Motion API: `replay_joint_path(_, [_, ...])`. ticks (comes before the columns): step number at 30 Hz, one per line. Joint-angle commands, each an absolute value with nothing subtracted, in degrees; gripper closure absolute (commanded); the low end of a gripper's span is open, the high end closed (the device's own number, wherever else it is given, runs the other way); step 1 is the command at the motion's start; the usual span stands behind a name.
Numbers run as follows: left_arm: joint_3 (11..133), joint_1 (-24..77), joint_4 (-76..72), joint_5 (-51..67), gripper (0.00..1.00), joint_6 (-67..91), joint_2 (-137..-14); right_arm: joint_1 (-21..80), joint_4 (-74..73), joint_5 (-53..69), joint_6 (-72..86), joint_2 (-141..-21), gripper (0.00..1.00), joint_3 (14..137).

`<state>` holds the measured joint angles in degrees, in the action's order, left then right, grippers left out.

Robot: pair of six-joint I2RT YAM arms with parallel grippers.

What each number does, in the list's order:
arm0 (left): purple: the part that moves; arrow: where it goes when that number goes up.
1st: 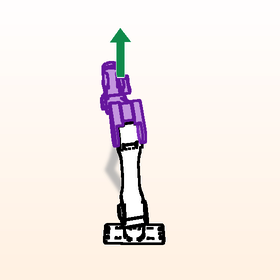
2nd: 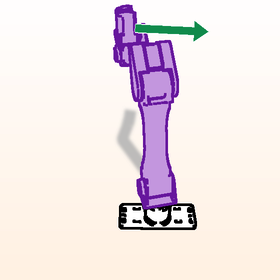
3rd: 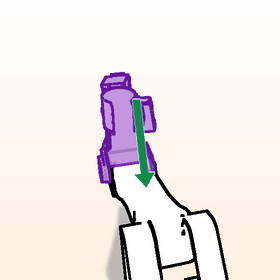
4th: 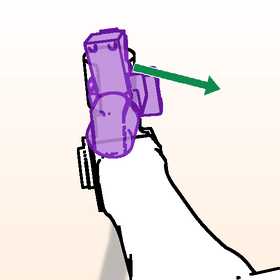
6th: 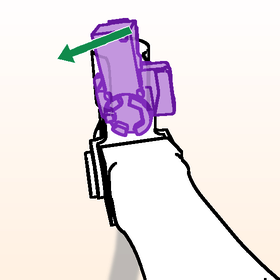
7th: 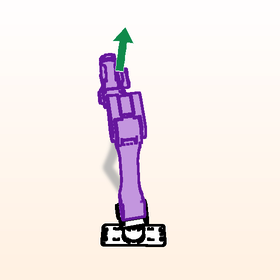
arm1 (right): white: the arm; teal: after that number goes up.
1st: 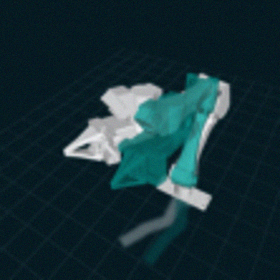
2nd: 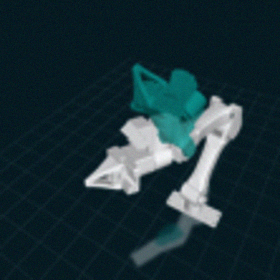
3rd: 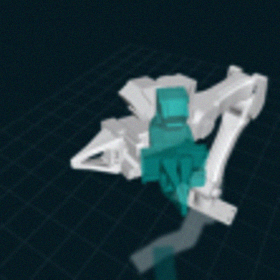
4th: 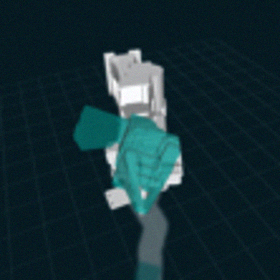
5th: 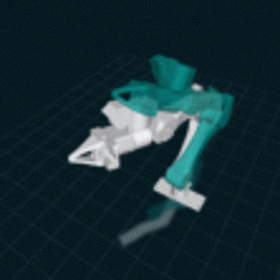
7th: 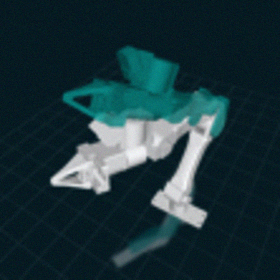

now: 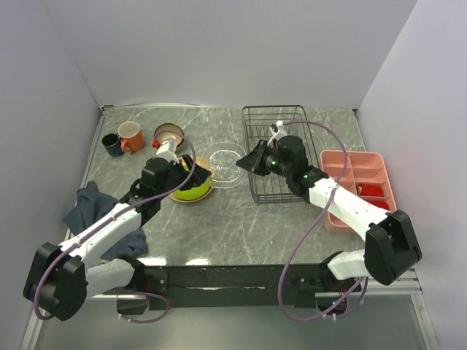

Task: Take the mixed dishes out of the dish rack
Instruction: Place the plate at the center of the board.

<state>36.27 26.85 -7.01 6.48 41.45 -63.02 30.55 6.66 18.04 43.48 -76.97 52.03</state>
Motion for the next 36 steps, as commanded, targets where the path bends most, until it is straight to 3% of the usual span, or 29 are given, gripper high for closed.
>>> replay_joint_path(1, [34.28, 27.25, -12.48, 8.08, 0.45, 44.64, -63.46, 30.24, 11.95, 20.21, 45.70, -74.53, 0.93, 51.42])
replay_joint_path(2, [34.19, 27.25, -12.92, 8.17, 0.54, 44.91, -63.37, 30.32, 12.04, 20.04, 45.62, -74.62, 0.91, 51.50])
replay_joint_path(3, [34.10, 27.16, -13.18, 8.00, 0.75, 45.35, -63.20, 30.24, 11.95, 19.87, 45.62, -74.53, 0.91, 51.50])
replay_joint_path(6, [34.01, 27.25, -13.27, 7.65, 0.93, 45.44, -62.84, 30.24, 12.13, 19.69, 45.35, -74.44, 0.87, 51.33])
replay_joint_path(8, [34.01, 27.16, -13.18, 7.38, 0.99, 45.53, -62.58, 30.32, 12.22, 19.60, 45.44, -74.44, 0.82, 51.15])
replay_joint_path(13, [33.05, 27.25, -12.48, 4.93, 0.99, 46.06, -61.26, 30.23, 11.52, 18.55, 44.92, -74.18, 0.63, 50.98])
replay_joint_path(14, [33.05, 27.16, -11.78, 4.23, 0.99, 45.79, -61.00, 30.23, 10.90, 18.02, 44.65, -73.92, 0.50, 50.98])
replay_joint_path(17, [33.05, 26.98, -9.24, 1.76, 0.99, 44.31, -59.94, 30.23, 9.06, 15.83, 42.90, -72.87, 0.29, 50.98])
replay_joint_path(23, [32.35, 22.95, -5.89, 0.18, 0.99, 42.45, -58.10, 30.32, 3.01, 8.81, 37.62, -70.32, 0.01, 52.29])
replay_joint_path(30, [31.55, 13.37, -1.85, 0.53, 0.99, 42.19, -60.28, 30.32, -5.26, -4.35, 31.47, -67.15, 0.00, 54.22])
replay_joint_path(36, [33.22, 11.52, -0.18, 0.70, 0.99, 41.66, -66.44, 30.06, -10.81, -14.76, 25.67, -65.13, 0.00, 56.25])
